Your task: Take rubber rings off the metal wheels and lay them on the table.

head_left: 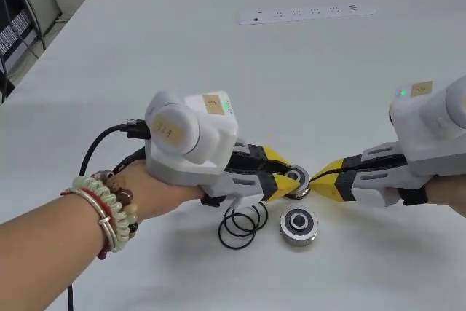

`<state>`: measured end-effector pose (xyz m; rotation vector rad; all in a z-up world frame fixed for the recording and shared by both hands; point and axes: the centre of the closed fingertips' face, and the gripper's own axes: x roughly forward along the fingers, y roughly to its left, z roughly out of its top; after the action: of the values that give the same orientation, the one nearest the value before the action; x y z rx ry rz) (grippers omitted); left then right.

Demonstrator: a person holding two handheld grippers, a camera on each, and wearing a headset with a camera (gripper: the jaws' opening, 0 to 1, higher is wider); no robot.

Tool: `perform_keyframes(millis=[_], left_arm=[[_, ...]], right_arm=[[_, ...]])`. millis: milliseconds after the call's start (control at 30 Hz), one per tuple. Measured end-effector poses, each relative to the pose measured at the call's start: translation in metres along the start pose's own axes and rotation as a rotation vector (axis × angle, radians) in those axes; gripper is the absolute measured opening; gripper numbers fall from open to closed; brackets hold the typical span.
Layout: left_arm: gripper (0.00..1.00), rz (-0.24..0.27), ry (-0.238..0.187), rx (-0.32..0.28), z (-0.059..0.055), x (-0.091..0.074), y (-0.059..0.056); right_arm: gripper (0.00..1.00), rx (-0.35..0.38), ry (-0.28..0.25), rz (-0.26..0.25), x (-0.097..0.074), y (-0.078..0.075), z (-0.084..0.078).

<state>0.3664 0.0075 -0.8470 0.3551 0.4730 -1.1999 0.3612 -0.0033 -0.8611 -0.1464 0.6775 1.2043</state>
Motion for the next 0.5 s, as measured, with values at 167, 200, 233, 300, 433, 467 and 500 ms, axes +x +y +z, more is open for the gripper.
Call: perform_keyframes(millis=[167,200,233,300,433,467,500], left_arm=[[0.14,0.004,-0.005,0.001,-0.0001,-0.0005,-0.0001],[0.14,0.004,-0.006,0.001,-0.0002,-0.0007,-0.0002],[0.14,0.004,-0.008,-0.002,-0.0002,-0.0007,-0.0002],[0.14,0.005,-0.012,-0.006,-0.0002,-0.0008,-0.0001],[0.14,0.011,-0.021,-0.021,-0.0002,-0.0006,0.0003],[0.14,0.011,-0.021,-0.021,-0.0002,-0.0007,0.0003],[0.14,0.012,-0.021,-0.022,-0.0002,-0.0006,0.0003]], right_arm=[[0.0,0.257,-0.083,0.036,-0.0022,-0.002,0.0045],[0.0,0.309,-0.098,0.047,-0.0028,-0.0022,0.0053],[0.0,0.358,-0.115,0.06,-0.0036,-0.0026,0.0067],[0.0,0.437,-0.162,0.084,-0.0052,-0.0038,0.0105],[0.0,0.593,-0.214,0.141,-0.0039,-0.0025,0.011],[0.0,0.609,-0.221,0.16,-0.0047,-0.0012,0.011],[0.0,0.628,-0.231,0.16,-0.005,-0.0021,0.0115]])
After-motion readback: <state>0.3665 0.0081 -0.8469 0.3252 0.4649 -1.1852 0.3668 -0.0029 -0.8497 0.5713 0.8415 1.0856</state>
